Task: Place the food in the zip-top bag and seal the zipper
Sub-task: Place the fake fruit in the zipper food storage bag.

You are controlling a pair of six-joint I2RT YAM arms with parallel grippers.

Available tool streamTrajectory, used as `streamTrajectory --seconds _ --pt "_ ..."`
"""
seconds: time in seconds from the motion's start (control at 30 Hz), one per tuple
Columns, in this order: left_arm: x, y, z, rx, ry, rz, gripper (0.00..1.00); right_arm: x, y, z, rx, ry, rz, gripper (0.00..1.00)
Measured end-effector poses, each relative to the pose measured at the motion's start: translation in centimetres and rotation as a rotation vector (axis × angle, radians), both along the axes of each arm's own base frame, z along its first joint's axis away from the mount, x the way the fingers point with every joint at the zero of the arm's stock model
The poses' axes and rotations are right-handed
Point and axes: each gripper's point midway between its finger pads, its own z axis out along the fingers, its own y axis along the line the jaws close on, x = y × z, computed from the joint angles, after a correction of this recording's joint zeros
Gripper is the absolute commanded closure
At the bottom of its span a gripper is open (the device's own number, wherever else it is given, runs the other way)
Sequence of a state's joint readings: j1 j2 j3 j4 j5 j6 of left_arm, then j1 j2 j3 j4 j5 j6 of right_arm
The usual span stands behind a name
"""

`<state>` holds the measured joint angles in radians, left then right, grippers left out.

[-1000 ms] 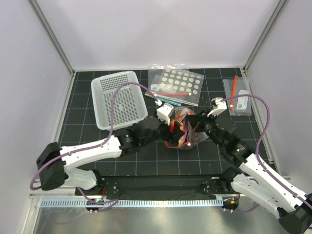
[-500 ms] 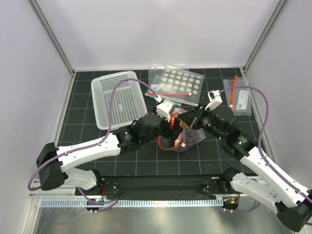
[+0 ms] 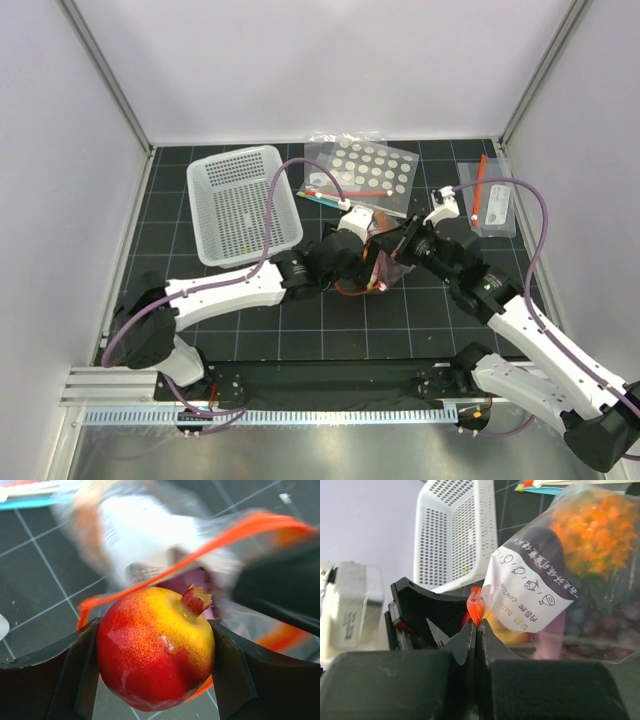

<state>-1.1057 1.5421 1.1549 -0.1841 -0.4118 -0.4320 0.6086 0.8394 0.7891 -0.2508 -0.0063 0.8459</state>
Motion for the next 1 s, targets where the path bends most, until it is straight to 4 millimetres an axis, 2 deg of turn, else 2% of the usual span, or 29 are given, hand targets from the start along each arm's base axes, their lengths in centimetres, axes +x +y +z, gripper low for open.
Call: streamTrajectory --seconds 0.07,0.13,0.27,0.4,0.6,0.9,1.0 --pt "0.4 0.0 -1.1 0.023 0.013 0.021 0.30 0.1 -0.6 -0.7 -0.022 0.007 -0.027 0.99" --pt "0.7 0.2 -2.2 0.048 0.030 0.038 0.22 -0.1 -1.0 -1.3 -0.035 0.013 -0.036 0.99" --pt "0.4 0.2 -2.6 0.051 0.046 0.030 0.16 -0.2 -1.3 -1.9 -0.045 0.017 -0.042 0.99" --pt "0.2 0.1 -2.4 0.038 0.053 0.016 0.11 -0.3 -1.3 -1.7 -0.038 0.004 -0.043 0.99" --pt "-0.4 -0.5 -1.9 0.008 0.074 -0.022 0.17 -0.3 -1.3 -1.4 -0.027 -0.010 -0.044 0.99" --pt "-0.8 -0.8 -1.8 -0.007 0.087 -0.040 0.14 -0.2 -1.5 -1.4 -0.028 -0.018 -0.060 0.99" --pt "-1.1 -0.2 -1.0 -0.013 0.080 -0.039 0.18 -0.4 -1.3 -1.1 -0.018 -0.028 -0.048 0.99"
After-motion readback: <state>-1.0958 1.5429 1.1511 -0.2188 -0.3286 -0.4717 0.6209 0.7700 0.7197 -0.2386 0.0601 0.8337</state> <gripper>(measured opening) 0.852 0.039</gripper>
